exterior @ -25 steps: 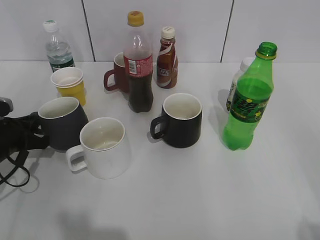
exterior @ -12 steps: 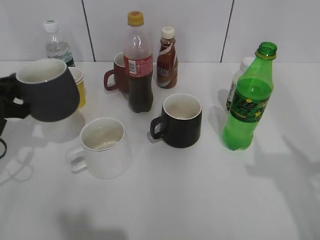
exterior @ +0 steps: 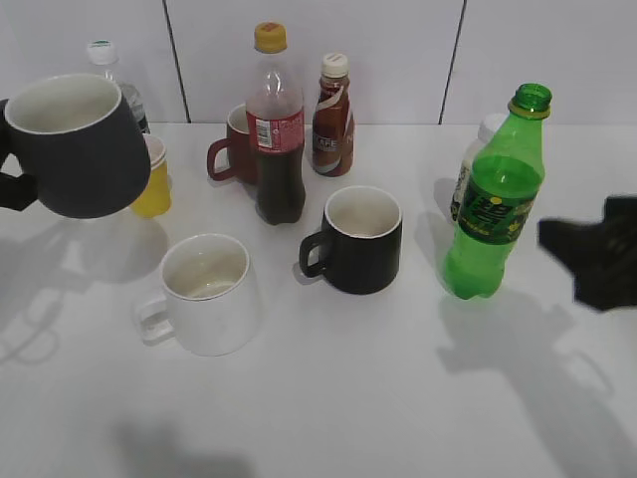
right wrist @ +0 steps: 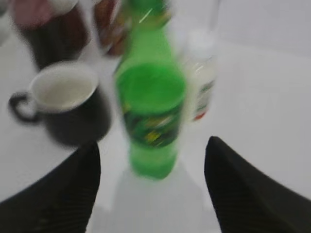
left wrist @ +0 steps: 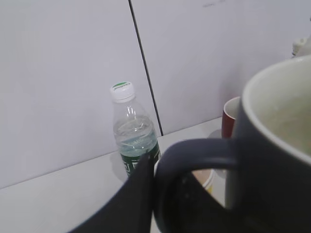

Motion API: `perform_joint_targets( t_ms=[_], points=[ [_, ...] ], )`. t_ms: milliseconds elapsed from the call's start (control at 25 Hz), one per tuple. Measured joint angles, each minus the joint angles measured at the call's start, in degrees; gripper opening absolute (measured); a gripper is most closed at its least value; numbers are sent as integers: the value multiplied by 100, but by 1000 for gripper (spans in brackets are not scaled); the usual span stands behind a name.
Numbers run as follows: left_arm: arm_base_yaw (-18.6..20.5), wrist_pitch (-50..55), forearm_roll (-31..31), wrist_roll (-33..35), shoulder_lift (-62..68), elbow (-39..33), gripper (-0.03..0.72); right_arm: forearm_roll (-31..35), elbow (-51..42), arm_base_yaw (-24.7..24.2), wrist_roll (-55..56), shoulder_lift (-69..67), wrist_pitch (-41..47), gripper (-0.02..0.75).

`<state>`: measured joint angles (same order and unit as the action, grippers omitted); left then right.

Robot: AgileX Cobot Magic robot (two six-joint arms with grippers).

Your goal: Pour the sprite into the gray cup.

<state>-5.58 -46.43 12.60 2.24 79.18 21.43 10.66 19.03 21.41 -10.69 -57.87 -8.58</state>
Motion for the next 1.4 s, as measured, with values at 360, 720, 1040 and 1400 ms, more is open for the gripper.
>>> perform_joint_targets(
  t_ms=[360, 720, 1040, 1400],
  points=[
    [0, 65, 133, 0, -18, 0, 55, 0, -170, 172, 319, -1168, -1526, 646],
    [0, 173, 341, 0, -18, -18, 55, -45, 10, 172, 1008, -3052, -3507, 651],
    [-13, 216, 352, -69, -26, -36, 55, -109, 945, 172, 1456, -4622, -4153, 471],
    [-1053, 1929, 323, -176, -383, 402, 55, -37, 999, 335, -205, -3257, -2087, 411]
  ],
)
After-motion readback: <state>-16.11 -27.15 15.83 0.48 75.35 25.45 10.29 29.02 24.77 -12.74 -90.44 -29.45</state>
